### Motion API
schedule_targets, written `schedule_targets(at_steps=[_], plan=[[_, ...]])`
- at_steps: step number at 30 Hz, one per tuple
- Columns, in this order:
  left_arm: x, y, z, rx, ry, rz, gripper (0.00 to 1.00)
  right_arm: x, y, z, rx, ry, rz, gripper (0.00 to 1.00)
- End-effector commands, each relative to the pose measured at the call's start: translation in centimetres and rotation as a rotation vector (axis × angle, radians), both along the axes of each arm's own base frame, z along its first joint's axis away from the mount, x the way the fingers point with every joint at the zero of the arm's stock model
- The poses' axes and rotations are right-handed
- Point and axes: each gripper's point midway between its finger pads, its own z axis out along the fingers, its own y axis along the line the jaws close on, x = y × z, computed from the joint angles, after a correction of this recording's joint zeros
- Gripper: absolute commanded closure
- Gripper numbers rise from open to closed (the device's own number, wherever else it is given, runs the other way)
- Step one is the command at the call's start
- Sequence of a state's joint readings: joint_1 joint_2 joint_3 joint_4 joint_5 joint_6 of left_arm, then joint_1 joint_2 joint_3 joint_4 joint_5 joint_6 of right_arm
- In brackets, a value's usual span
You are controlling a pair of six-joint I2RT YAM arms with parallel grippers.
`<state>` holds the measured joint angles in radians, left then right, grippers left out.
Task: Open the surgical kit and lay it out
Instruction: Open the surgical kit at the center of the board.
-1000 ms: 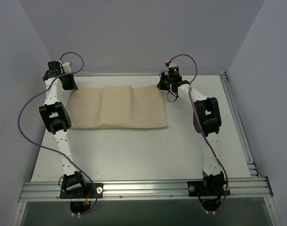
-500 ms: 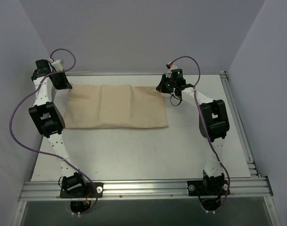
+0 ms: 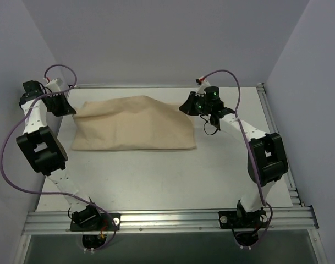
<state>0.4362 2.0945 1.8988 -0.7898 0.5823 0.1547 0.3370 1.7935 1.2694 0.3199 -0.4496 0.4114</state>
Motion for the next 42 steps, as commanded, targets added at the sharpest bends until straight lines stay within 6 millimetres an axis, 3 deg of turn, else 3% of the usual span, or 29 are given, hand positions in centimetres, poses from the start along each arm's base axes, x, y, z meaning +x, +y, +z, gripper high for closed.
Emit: schedule_targets(at_steps=[1, 2, 3, 4, 5, 6, 8, 9, 10, 14, 19, 22, 23, 29, 42], plan=[[-2.5, 0.4, 4.0, 0.032, -0.108, -0.045, 0.98, -3.7, 1.5, 3.9, 0.035, -0.065, 0.047, 1.0], [-3.2, 0.4, 4.1, 0.043, -0.111, -0.057, 0.98, -4.6, 1.7, 3.7, 0.023, -0.056, 0.051, 1.0], [-4.2, 0.5, 4.9, 0.053, -0.122, -0.057, 0.98, -6.1, 1.7, 2.2, 0.0, -0.016, 0.057, 1.0], [-5.2, 0.3, 4.7, 0.049, -0.107, -0.061, 0.98, -7.7, 2.3, 3.0, -0.001, -0.031, 0.072, 1.0], [-6.5, 0.0, 3.8, 0.034, -0.077, -0.064, 0.98, -8.8, 2.4, 2.6, -0.005, -0.017, 0.076, 1.0], [-7.9, 0.5, 4.4, 0.047, -0.083, -0.061, 0.98, -10.7, 2.1, 2.0, -0.018, 0.01, 0.083, 1.0], [-10.4, 0.8, 3.3, 0.04, -0.05, -0.059, 0.98, -13.1, 2.3, 1.0, -0.039, 0.046, 0.074, 1.0], [-11.6, 1.1, 3.9, 0.05, -0.058, -0.049, 0.98, -15.0, 1.6, -1.2, -0.069, 0.103, 0.072, 1.0], [-13.2, 2.2, 3.6, 0.045, -0.035, -0.018, 0.98, -16.1, 1.1, -0.7, -0.063, 0.095, 0.066, 1.0], [-18.6, 3.0, 1.9, 0.063, 0.024, -0.047, 0.98, -20.5, -0.5, -3.7, -0.077, 0.171, 0.033, 1.0], [-24.9, 0.8, -0.6, 0.032, 0.11, -0.149, 0.98, -25.6, -1.9, -7.2, -0.083, 0.264, 0.017, 1.0], [-27.4, 0.7, -2.1, 0.06, 0.147, -0.171, 0.98, -27.3, -2.1, -8.1, -0.062, 0.3, 0.011, 1.0], [-28.3, 1.3, -2.3, 0.082, 0.155, -0.16, 0.98, -28.1, -2.5, -9.2, -0.079, 0.327, 0.008, 1.0], [-31.4, 1.5, -3.0, 0.06, 0.183, -0.146, 0.98, -30.7, -3.1, -11.3, -0.122, 0.387, -0.005, 1.0], [-35.9, 1.7, -2.6, 0.101, 0.239, -0.197, 0.98, -32.7, -3.8, -12.3, -0.189, 0.427, -0.01, 1.0]])
